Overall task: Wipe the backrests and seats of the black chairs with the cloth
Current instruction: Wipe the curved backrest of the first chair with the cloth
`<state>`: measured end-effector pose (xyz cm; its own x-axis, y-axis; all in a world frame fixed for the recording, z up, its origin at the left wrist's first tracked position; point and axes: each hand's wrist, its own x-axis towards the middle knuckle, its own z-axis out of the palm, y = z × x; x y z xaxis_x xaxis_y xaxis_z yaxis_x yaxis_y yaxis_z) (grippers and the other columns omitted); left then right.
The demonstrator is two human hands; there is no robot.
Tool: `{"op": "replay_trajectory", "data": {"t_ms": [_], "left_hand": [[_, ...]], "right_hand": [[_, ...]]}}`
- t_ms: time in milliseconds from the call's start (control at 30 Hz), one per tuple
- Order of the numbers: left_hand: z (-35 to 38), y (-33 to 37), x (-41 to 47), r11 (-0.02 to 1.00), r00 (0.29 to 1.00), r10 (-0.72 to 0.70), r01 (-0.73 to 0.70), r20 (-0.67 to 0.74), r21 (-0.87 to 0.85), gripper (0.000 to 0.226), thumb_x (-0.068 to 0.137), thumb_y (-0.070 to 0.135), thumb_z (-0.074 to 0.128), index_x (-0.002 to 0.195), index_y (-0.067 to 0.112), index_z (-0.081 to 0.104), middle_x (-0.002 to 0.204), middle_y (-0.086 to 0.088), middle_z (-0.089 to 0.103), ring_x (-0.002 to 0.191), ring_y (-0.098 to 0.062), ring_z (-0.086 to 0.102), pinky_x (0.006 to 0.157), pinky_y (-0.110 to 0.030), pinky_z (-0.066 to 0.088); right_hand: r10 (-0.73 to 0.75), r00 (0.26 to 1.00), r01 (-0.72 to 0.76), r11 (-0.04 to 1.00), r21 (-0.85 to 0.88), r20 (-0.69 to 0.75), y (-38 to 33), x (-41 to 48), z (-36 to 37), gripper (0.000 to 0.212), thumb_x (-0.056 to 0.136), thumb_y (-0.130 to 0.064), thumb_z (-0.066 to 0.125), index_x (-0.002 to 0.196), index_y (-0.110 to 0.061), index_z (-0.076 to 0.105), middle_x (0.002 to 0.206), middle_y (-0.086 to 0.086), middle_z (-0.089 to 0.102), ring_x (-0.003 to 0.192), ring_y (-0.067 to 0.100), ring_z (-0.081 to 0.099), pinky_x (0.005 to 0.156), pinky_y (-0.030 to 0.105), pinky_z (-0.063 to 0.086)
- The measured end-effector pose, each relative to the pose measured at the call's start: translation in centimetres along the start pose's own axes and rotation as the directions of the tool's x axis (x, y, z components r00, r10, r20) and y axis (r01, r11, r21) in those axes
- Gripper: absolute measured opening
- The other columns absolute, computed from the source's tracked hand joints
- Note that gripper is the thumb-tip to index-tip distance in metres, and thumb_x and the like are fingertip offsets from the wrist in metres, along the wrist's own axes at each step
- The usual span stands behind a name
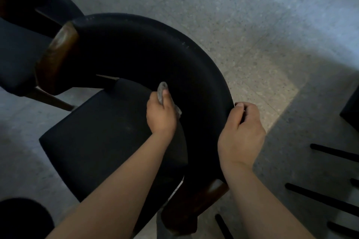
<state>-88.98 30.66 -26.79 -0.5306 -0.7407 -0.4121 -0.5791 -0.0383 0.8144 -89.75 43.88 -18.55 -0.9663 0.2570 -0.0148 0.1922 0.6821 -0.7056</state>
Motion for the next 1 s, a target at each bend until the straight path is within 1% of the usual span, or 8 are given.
{"op": "replay_trajectory", "data": {"t_ms": [167, 300, 467, 600, 733, 800, 867, 1000], "left_hand": [[-1.7, 3.8, -2.7, 0.959, 0.957, 0.280, -0.282, 0.073, 0.018, 0.015, 0.102, 0.038, 0.043, 0.108, 0.025, 0.038, 0.092, 0.009, 0.054, 0.080, -0.003, 0.056, 0.063, -0.022, 0.043], [-2.9, 7.1, -3.1, 0.900, 0.899, 0.436, -0.436, 0.025, -0.024, 0.019, 0.101, 0.032, 0.047, 0.119, 0.025, 0.046, 0.110, 0.006, 0.053, 0.091, 0.003, 0.055, 0.072, -0.007, 0.041], [-4.2, 8.9, -1.9, 0.846, 0.846, 0.532, -0.532, -0.003, 0.018, 0.011, 0.099, 0.029, 0.053, 0.098, 0.019, 0.059, 0.097, 0.005, 0.052, 0.084, 0.008, 0.051, 0.073, -0.005, 0.038], [-4.2, 9.2, -1.6, 0.846, 0.846, 0.533, -0.531, -0.016, 0.047, 0.014, 0.099, 0.031, 0.052, 0.096, 0.019, 0.058, 0.100, 0.002, 0.051, 0.085, 0.011, 0.049, 0.074, -0.001, 0.036], [-3.1, 10.0, -2.4, 0.815, 0.815, 0.579, -0.580, 0.016, -0.004, 0.025, 0.098, 0.034, 0.054, 0.110, 0.013, 0.059, 0.114, 0.000, 0.046, 0.094, 0.001, 0.051, 0.080, -0.006, 0.041], [-2.3, 10.5, -2.4, 0.777, 0.777, 0.628, -0.629, 0.038, 0.016, 0.030, 0.095, 0.037, 0.055, 0.112, 0.014, 0.061, 0.115, -0.001, 0.045, 0.098, -0.008, 0.052, 0.085, -0.018, 0.046], [-1.4, 10.8, -1.8, 0.742, 0.748, 0.661, -0.663, 0.052, 0.104, 0.030, 0.093, 0.037, 0.059, 0.111, 0.014, 0.062, 0.114, -0.003, 0.046, 0.099, -0.014, 0.051, 0.083, -0.026, 0.047], [-0.1, 10.8, -0.2, 0.658, 0.727, 0.684, -0.652, 0.062, 0.378, 0.029, 0.091, 0.041, 0.062, 0.108, 0.018, 0.063, 0.110, -0.006, 0.048, 0.097, -0.020, 0.049, 0.071, -0.027, 0.043]], "right_hand": [[0.001, 1.000, -0.001, 1.000, -0.008, 0.010, -0.1, 0.0, -0.2, 0.021, 0.102, -0.028, 0.040, 0.091, -0.019, 0.055, 0.061, -0.006, 0.051, 0.055, 0.012, 0.049, 0.054, 0.031, 0.038], [0.031, 0.997, -0.032, 0.999, 0.017, 0.068, -0.4, 0.2, -0.6, 0.023, 0.102, -0.029, 0.038, 0.095, -0.019, 0.057, 0.066, -0.006, 0.054, 0.058, 0.009, 0.051, 0.053, 0.026, 0.038], [-0.005, 0.979, -0.004, 0.999, 0.045, 0.206, -0.9, 0.5, -1.3, 0.025, 0.103, -0.030, 0.036, 0.108, -0.021, 0.058, 0.082, -0.010, 0.059, 0.072, 0.004, 0.055, 0.063, 0.027, 0.042], [-0.148, 0.973, 0.145, 0.989, 0.031, 0.175, -2.0, 2.4, -0.1, 0.026, 0.102, -0.029, 0.038, 0.108, -0.019, 0.061, 0.091, -0.007, 0.061, 0.080, 0.008, 0.056, 0.067, 0.024, 0.042], [-0.169, 0.975, 0.173, 0.985, -0.015, 0.143, -2.1, 2.8, 1.2, 0.024, 0.102, -0.029, 0.039, 0.103, -0.017, 0.060, 0.085, -0.004, 0.061, 0.074, 0.013, 0.056, 0.064, 0.029, 0.040], [-0.170, 0.978, 0.173, 0.985, -0.012, 0.125, -1.8, 2.7, 1.1, 0.024, 0.101, -0.029, 0.040, 0.105, -0.017, 0.060, 0.086, -0.003, 0.063, 0.074, 0.014, 0.058, 0.064, 0.031, 0.043], [-0.175, 0.976, 0.179, 0.984, -0.013, 0.128, -2.0, 2.7, 1.0, 0.023, 0.101, -0.028, 0.040, 0.106, -0.017, 0.059, 0.087, -0.002, 0.064, 0.075, 0.015, 0.058, 0.064, 0.031, 0.043], [-0.178, 0.975, 0.184, 0.982, -0.034, 0.129, -2.1, 2.7, 1.2, 0.023, 0.101, -0.028, 0.040, 0.105, -0.017, 0.060, 0.086, -0.003, 0.063, 0.075, 0.014, 0.058, 0.064, 0.030, 0.042]]}}
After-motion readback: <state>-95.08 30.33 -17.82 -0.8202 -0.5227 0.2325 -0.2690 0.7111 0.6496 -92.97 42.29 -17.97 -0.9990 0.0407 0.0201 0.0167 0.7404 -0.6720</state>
